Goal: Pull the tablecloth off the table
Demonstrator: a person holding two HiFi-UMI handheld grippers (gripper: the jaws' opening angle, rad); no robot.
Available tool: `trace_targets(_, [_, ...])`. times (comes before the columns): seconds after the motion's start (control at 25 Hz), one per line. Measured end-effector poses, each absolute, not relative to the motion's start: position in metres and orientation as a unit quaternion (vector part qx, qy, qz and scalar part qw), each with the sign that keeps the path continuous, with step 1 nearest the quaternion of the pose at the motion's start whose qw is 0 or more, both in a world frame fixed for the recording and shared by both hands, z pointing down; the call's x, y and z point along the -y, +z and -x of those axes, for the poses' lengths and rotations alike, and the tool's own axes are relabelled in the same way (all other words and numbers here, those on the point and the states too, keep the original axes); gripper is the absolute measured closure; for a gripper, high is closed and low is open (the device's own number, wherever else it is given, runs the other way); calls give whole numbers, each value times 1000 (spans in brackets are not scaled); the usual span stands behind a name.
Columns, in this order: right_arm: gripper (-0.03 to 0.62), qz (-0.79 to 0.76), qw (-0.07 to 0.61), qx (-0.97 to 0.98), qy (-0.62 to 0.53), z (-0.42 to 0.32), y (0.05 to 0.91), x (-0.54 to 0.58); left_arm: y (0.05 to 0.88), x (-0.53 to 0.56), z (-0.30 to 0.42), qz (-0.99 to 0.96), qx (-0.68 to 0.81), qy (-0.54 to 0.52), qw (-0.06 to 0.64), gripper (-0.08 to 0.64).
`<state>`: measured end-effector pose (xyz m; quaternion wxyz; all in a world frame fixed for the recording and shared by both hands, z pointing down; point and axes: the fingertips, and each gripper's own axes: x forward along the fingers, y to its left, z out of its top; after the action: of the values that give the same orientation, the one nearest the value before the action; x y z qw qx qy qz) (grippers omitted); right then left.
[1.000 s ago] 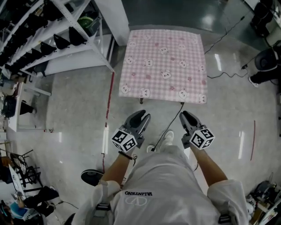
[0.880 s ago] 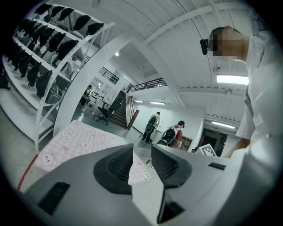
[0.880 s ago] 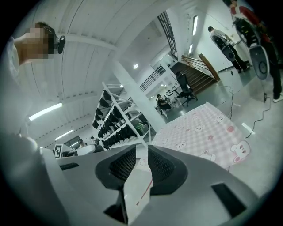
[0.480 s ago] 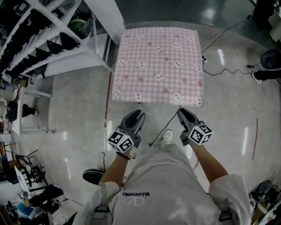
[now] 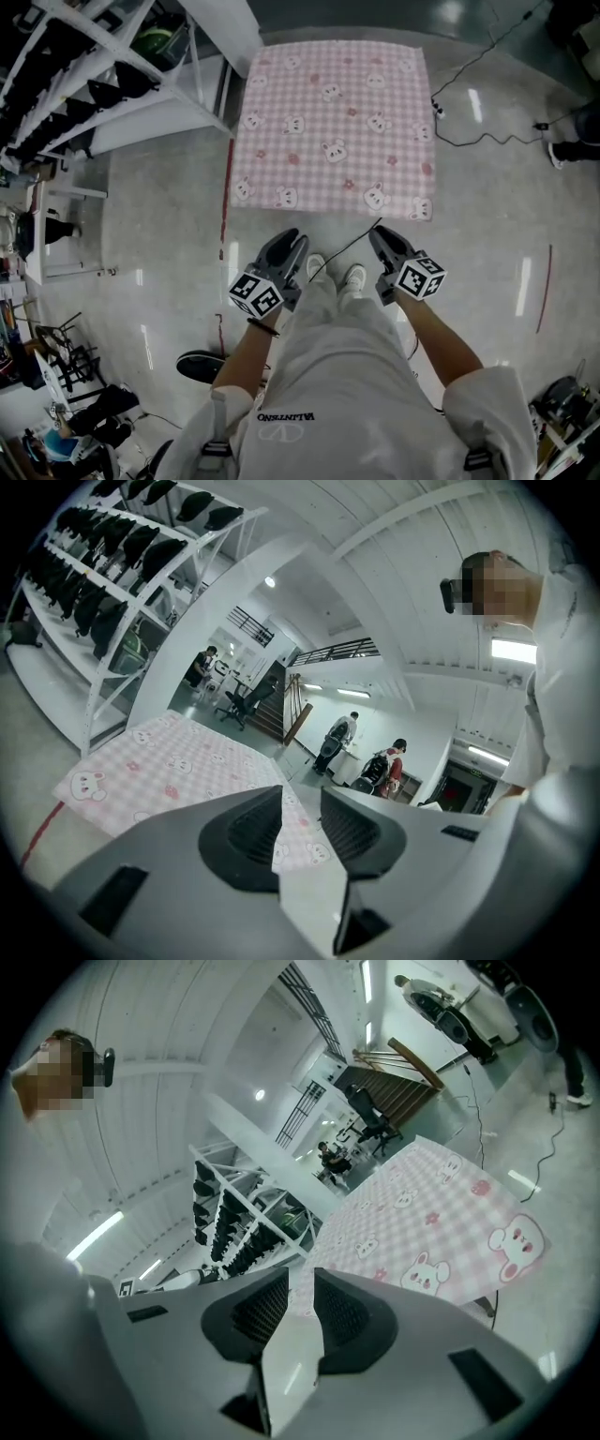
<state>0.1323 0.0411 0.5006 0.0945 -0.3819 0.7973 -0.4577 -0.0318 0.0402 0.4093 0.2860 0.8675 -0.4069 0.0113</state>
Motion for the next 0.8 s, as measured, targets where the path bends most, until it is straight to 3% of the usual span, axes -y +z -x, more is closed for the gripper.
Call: trace_targets(0.8, [491, 403, 129, -696, -580, -96, 620, -38, 560, -31, 46, -837, 360, 6, 411, 436])
